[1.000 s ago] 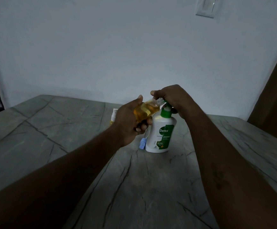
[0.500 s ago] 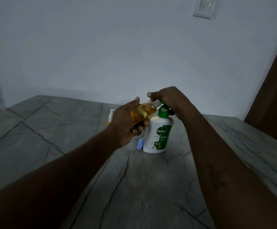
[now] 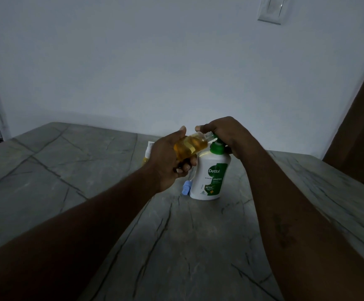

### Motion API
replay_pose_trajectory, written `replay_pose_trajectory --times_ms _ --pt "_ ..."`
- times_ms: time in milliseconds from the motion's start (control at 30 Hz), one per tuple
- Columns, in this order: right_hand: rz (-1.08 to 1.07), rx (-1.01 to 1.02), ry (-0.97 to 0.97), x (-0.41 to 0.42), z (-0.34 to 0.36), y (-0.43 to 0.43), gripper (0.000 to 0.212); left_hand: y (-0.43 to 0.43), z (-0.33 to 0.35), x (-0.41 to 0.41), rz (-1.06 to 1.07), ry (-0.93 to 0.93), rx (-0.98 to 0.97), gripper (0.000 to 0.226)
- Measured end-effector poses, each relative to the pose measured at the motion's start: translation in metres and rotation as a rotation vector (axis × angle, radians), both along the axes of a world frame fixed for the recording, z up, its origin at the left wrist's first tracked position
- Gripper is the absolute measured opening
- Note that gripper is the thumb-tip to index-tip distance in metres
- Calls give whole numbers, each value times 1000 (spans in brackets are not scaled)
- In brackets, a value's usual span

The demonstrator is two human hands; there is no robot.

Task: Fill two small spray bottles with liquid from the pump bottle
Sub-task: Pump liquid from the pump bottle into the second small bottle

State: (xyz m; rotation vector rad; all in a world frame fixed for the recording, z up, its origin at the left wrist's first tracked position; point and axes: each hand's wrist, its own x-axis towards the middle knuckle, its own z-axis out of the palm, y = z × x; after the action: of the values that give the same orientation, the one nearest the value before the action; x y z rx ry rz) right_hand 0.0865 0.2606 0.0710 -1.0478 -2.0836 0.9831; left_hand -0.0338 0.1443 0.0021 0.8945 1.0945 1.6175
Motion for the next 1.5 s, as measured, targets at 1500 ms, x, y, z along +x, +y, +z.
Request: replay_pose_trajectory --times_ms 1500 --pt "-46 119 -19 -6 7 5 30 -10 -25 16 338 560 235 53"
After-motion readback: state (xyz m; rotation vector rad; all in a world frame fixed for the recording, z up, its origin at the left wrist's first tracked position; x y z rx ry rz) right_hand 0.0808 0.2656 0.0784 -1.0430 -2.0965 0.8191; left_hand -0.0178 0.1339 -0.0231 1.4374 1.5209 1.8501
